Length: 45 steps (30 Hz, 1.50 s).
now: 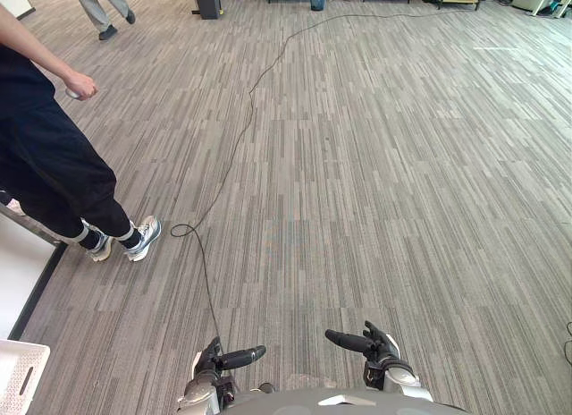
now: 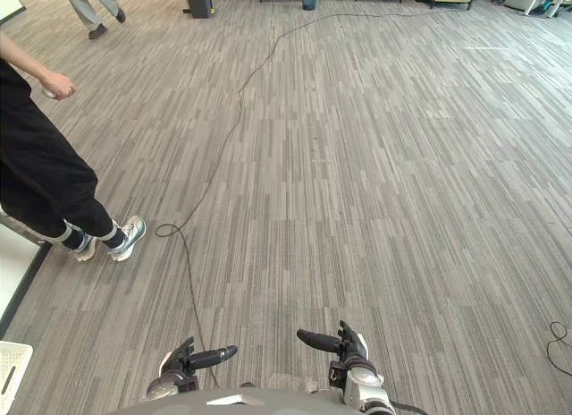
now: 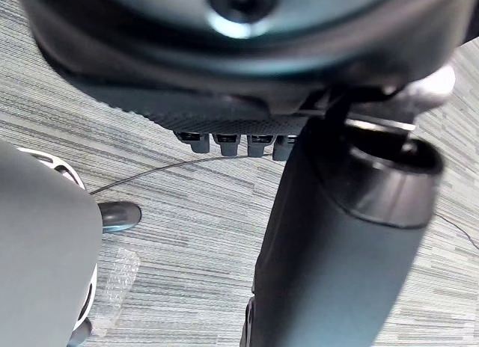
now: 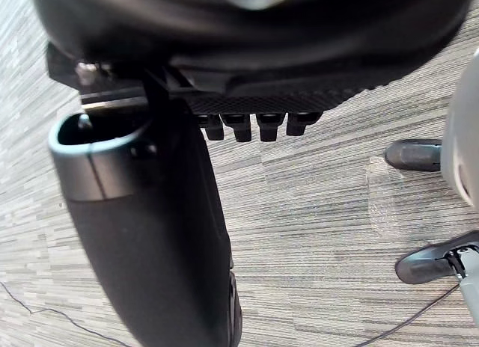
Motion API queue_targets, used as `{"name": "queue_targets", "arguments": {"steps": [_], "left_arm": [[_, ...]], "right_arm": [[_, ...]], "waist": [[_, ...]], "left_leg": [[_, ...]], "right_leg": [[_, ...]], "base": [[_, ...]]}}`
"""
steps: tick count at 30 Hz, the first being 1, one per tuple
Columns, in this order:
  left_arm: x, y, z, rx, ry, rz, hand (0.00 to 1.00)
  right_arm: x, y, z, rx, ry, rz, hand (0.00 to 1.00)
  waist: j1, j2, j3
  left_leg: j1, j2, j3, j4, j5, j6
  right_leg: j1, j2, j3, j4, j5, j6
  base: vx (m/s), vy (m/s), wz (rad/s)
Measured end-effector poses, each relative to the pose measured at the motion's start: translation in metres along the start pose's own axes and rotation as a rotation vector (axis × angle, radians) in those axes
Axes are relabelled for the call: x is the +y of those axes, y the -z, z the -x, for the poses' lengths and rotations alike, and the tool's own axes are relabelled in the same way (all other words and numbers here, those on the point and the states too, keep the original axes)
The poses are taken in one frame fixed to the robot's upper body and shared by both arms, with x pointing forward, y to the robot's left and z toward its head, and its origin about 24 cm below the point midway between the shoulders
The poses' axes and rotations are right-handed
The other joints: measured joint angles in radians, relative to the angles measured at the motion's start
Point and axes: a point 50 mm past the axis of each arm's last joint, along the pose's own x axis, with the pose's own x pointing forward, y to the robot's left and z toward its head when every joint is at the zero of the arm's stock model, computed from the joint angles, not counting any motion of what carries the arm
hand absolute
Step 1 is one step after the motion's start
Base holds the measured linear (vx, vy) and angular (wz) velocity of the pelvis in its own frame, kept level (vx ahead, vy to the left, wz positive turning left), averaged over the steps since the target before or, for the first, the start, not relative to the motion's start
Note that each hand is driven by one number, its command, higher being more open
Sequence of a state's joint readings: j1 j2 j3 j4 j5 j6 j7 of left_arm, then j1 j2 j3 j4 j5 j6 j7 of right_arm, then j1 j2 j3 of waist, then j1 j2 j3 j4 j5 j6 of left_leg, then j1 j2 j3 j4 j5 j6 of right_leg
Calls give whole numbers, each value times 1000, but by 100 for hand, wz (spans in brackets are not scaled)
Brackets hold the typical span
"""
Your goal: Pick up cushions and gather them together orderly.
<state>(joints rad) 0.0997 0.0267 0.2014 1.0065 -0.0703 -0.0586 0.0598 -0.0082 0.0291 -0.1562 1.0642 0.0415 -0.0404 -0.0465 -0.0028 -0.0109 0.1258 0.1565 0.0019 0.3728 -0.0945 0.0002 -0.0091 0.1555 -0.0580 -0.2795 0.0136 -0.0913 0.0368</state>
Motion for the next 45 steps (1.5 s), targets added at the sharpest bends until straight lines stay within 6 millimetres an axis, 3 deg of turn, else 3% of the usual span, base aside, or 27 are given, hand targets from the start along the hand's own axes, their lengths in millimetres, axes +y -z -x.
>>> {"name": "queue_targets", "arguments": {"steps": [21,25,27,29,30,31,32,34,36,37,39,40,41,42,45], "left_arm": [[-2,-2,0,-4,4,13,100],[-3,-5,-1,-15,7,13,100],[-1,-13,-2,-45,-3,31,100],[1,-20,-2,-74,-12,74,100],[1,-22,-2,-83,-14,84,100],[3,-28,-1,-111,-22,112,100],[5,-30,-1,-126,-27,125,100],[4,-30,-1,-127,-23,130,100],[5,-32,-1,-132,-25,135,100],[6,-35,-2,-141,-25,131,100],[5,-36,-2,-141,-24,128,100],[2,-38,-3,-145,-15,116,100],[2,-47,-4,-168,-8,90,100],[5,-48,-5,-168,-10,82,100],[10,-43,-5,-151,-21,74,100]], "right_arm": [[-9,-2,0,-5,39,-133,100],[-10,-7,0,-29,40,-135,100],[-12,-11,0,-47,45,-146,100],[-16,-13,1,-64,56,-158,100],[-17,-13,1,-67,59,-158,100],[-19,-12,2,-70,65,-159,100],[-23,-10,3,-67,75,-157,100],[-28,-7,4,-58,92,-156,100],[-35,3,6,-23,114,-160,100],[-36,7,6,0,121,-157,100],[-37,10,6,17,128,-159,100],[-36,10,6,17,126,-156,100],[-30,6,4,9,97,-146,100],[-26,7,4,16,81,-144,100],[-23,9,4,20,76,-149,100]], "waist": [[-1,11,19],[-1,15,35],[3,6,61],[3,10,79],[4,8,84],[6,1,96],[8,-1,96],[9,3,97],[9,-3,100],[10,-10,104],[19,-13,104],[25,-15,105],[18,-31,112],[22,-43,111],[24,-55,97]], "left_leg": [[2,4,4,0,-1,-1],[-44,12,3,25,-15,-4],[-124,43,2,205,-100,-5],[-233,112,17,501,-194,-2],[-260,132,27,574,-199,-1],[-328,184,44,759,-201,-11],[-354,216,60,815,-223,-20],[-373,231,74,793,-241,-19],[-415,218,89,661,-234,-22],[-436,189,87,524,-180,-31],[-438,148,81,351,12,-36],[-420,118,89,333,34,25],[-437,106,88,372,-9,44],[-445,119,88,457,-64,63],[-400,134,92,565,-156,74]], "right_leg": [[2,3,3,-1,0,-2],[-60,-3,4,66,-33,-12],[-93,-19,0,132,-71,-16],[-98,-19,-3,188,-119,-18],[-92,-20,-3,195,-129,-22],[-65,-22,-3,197,-145,-28],[-49,-23,0,196,-156,-27],[-28,-32,3,195,-169,-22],[-6,-72,7,179,-183,-3],[13,-104,9,154,-185,11],[49,-140,22,101,-176,38],[62,-156,37,78,-167,41],[65,-169,53,58,-116,23],[78,-179,79,66,-68,58],[55,-197,143,246,-12,103]], "base": [[0,0,0],[-2,-5,2],[23,-54,8],[39,-57,6],[98,-58,4],[145,-40,-5],[167,-23,-7],[174,59,-6],[231,161,-6],[385,306,-13],[424,340,-27],[437,341,-12],[523,402,0],[417,322,8],[452,317,-18]]}}
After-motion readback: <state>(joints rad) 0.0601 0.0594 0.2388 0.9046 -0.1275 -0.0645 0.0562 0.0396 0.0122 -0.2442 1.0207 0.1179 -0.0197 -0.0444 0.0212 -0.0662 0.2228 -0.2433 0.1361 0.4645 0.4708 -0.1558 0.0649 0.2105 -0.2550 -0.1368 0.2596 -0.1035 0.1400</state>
